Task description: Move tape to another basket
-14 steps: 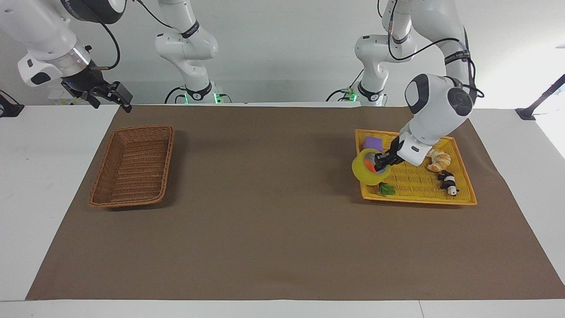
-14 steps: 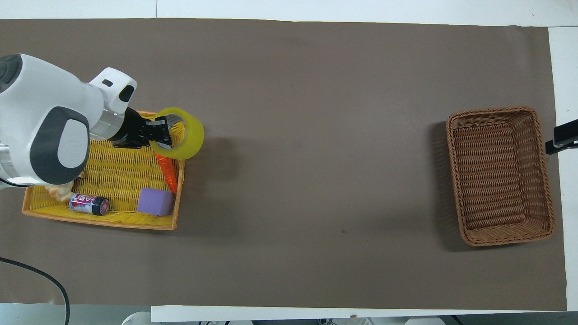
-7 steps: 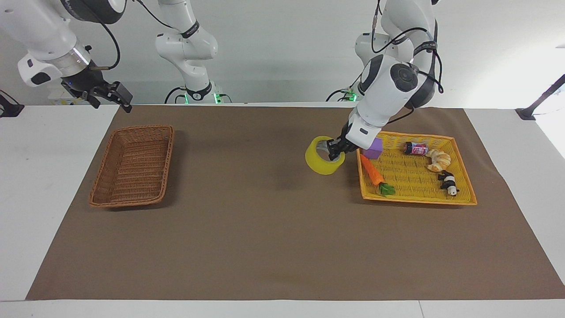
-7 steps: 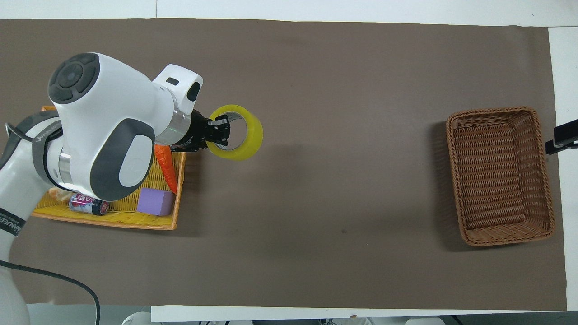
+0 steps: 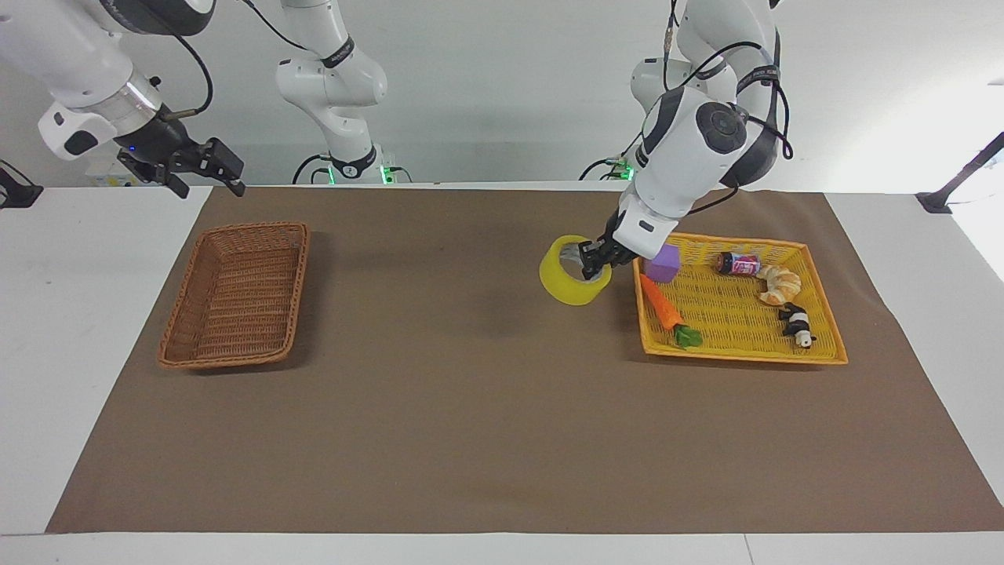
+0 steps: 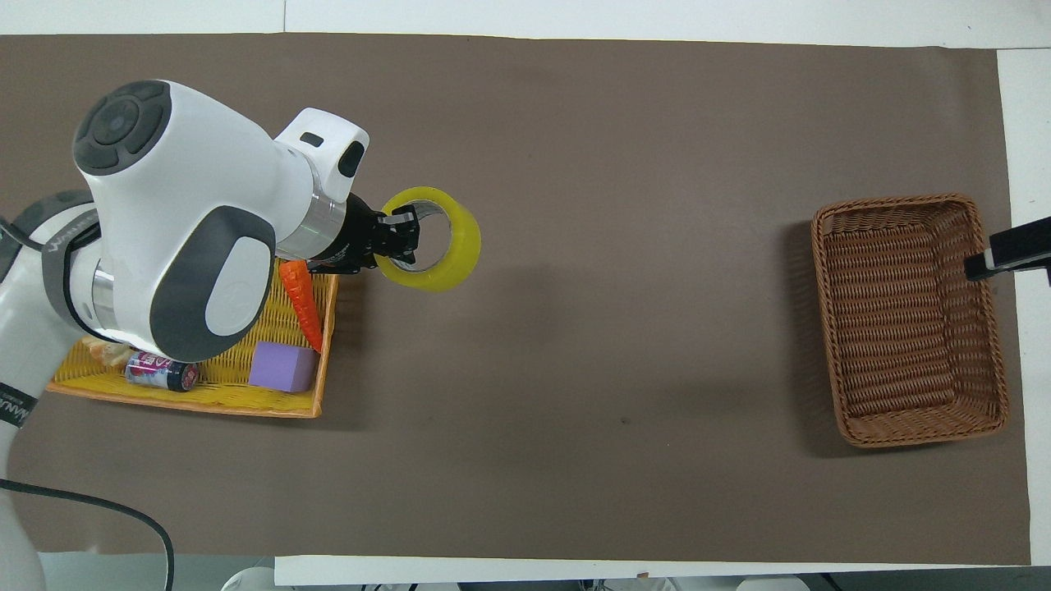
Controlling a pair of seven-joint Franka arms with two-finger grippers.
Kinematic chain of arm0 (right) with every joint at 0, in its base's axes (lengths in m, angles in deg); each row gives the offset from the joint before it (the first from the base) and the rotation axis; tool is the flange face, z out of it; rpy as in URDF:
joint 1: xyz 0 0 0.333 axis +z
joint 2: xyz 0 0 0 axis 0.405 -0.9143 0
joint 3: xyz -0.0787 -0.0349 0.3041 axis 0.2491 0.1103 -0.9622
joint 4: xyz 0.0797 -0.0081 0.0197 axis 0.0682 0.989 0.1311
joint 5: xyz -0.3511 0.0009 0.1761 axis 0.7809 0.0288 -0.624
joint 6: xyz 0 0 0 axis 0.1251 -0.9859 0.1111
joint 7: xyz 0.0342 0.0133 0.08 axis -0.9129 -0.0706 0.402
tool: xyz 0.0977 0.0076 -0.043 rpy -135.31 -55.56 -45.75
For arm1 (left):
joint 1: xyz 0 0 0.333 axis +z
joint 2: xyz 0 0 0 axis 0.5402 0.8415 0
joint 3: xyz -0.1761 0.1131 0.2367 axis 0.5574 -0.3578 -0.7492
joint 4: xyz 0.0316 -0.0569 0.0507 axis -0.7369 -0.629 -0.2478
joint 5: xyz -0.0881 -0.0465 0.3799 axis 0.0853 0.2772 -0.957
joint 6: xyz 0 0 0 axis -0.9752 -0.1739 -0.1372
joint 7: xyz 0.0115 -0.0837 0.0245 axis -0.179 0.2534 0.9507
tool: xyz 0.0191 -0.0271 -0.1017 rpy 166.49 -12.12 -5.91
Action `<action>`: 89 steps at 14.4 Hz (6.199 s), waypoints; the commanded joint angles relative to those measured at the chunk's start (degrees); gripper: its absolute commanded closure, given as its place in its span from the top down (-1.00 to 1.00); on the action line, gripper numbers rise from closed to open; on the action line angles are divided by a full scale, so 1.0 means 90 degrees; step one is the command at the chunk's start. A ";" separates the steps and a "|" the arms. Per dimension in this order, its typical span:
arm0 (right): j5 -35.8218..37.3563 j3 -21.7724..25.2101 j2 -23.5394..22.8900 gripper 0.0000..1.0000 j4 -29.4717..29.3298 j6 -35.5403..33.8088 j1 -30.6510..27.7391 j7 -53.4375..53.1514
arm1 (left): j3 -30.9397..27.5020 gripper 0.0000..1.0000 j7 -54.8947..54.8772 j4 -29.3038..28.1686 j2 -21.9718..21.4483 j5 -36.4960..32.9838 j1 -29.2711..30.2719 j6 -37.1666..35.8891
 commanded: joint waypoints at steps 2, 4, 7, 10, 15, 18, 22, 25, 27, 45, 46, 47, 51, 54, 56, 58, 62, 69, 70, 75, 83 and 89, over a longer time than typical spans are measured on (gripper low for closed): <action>-0.1751 -0.0046 0.0346 0.99 0.0830 0.0122 -0.0185 0.0943 | -0.0100 -0.98 0.0100 0.0160 0.0022 0.0107 -0.0111 -0.0174; -0.2797 -0.0046 0.0473 0.99 0.1426 0.0151 -0.0205 0.1433 | -0.0100 -0.98 0.0100 0.0160 0.0022 0.0107 -0.0102 -0.0194; -0.4225 -0.0085 0.0386 0.99 0.1984 0.1049 -0.0098 0.2187 | -0.0100 -0.98 0.0100 0.0160 0.0022 0.0107 -0.0092 -0.0194; -0.5123 -0.0114 -0.0081 0.99 0.2277 0.2082 0.0759 0.2197 | -0.0100 -0.96 0.0100 0.0141 0.0013 0.0107 -0.0072 -0.0213; -0.6842 -0.0114 -0.0853 0.99 0.2493 0.3188 0.1796 0.2372 | -0.0110 -1.00 0.0120 0.0160 0.0022 0.0097 -0.0092 -0.0233; -0.7322 -0.0114 -0.1069 0.99 0.2503 0.3617 0.2283 0.2383 | -0.0110 -1.00 0.0120 0.0140 0.0012 0.0088 -0.0092 -0.0233; -0.8015 -0.0124 -0.1313 0.99 0.2571 0.4145 0.2929 0.2314 | -0.0119 -1.00 0.0120 0.0111 0.0003 0.0078 -0.0072 -0.0262; -0.8387 -0.0124 -0.1538 0.99 0.2552 0.4369 0.3202 0.2304 | -0.0120 -1.00 0.0120 0.0131 0.0012 0.0058 -0.0082 -0.0301; -0.8640 -0.0124 -0.1626 0.99 0.2503 0.4642 0.3524 0.2159 | -0.0119 -1.00 0.0120 0.0121 0.0003 0.0058 -0.0082 -0.0301; -0.8681 -0.0124 -0.1783 0.99 0.2122 0.5142 0.4180 0.1133 | -0.0110 -1.00 0.0120 0.0082 0.0003 0.0049 -0.0062 -0.0165; -0.8681 -0.0124 -0.1783 0.99 0.2122 0.5142 0.4180 0.1142 | -0.0110 -1.00 0.0120 0.0082 0.0003 0.0049 -0.0062 -0.0165; -0.8681 -0.0124 -0.1783 0.99 0.2122 0.5142 0.4180 0.1133 | -0.0110 -1.00 0.0120 0.0092 0.0003 0.0039 -0.0062 -0.0174; -0.8661 -0.0124 -0.1783 0.35 0.2122 0.5123 0.4170 0.1162 | -0.0110 -1.00 0.0120 0.0082 -0.0007 0.0039 -0.0062 -0.0184; -0.8661 -0.0124 -0.1773 0.10 0.2132 0.4937 0.4082 0.1172 | -0.0110 -1.00 0.0120 0.0082 -0.0007 0.0039 -0.0053 -0.0204; -0.8661 -0.0124 -0.1773 0.06 0.2132 0.4927 0.4072 0.1172 | -0.0120 -1.00 0.0120 0.0072 -0.0007 0.0039 -0.0043 -0.0213; -0.8661 -0.0124 -0.1763 -0.27 0.2142 0.4917 0.4063 0.1172 | -0.0110 -0.63 0.0139 0.0101 -0.0007 0.0068 -0.0033 -0.0233; -0.8671 -0.0124 -0.1734 -0.73 0.2142 0.4917 0.4063 0.1172 | -0.0168 0.99 0.0139 0.0422 -0.0279 0.0039 0.0054 -0.0758; -0.7990 -0.0105 -0.1286 -0.74 0.2356 0.4246 0.3128 0.1172 | -0.0207 0.99 -0.0990 0.0484 -0.0788 -0.0312 0.2140 -0.1815; -0.7717 -0.0095 -0.1236 -0.74 0.2386 0.3886 0.2796 0.1172 | -0.0207 0.99 -0.1477 0.0386 -0.0827 -0.0351 0.2551 -0.1825; -0.6009 -0.0066 -0.1158 -0.73 0.2327 0.1455 0.0435 0.1629 | -0.0207 0.99 -0.2741 0.0365 -0.0827 -0.1270 0.3530 -0.1815; -0.2676 -0.0065 -0.1557 -0.73 0.1507 -0.0424 -0.2645 0.3619 | -0.0207 1.00 -0.2722 0.0414 -0.0798 -0.1270 0.3590 -0.1737; -0.2070 -0.0065 -0.1919 -0.72 0.1721 0.0014 -0.2803 0.4687 | -0.0207 1.00 -0.2722 0.0443 -0.0827 -0.1289 0.3629 -0.1737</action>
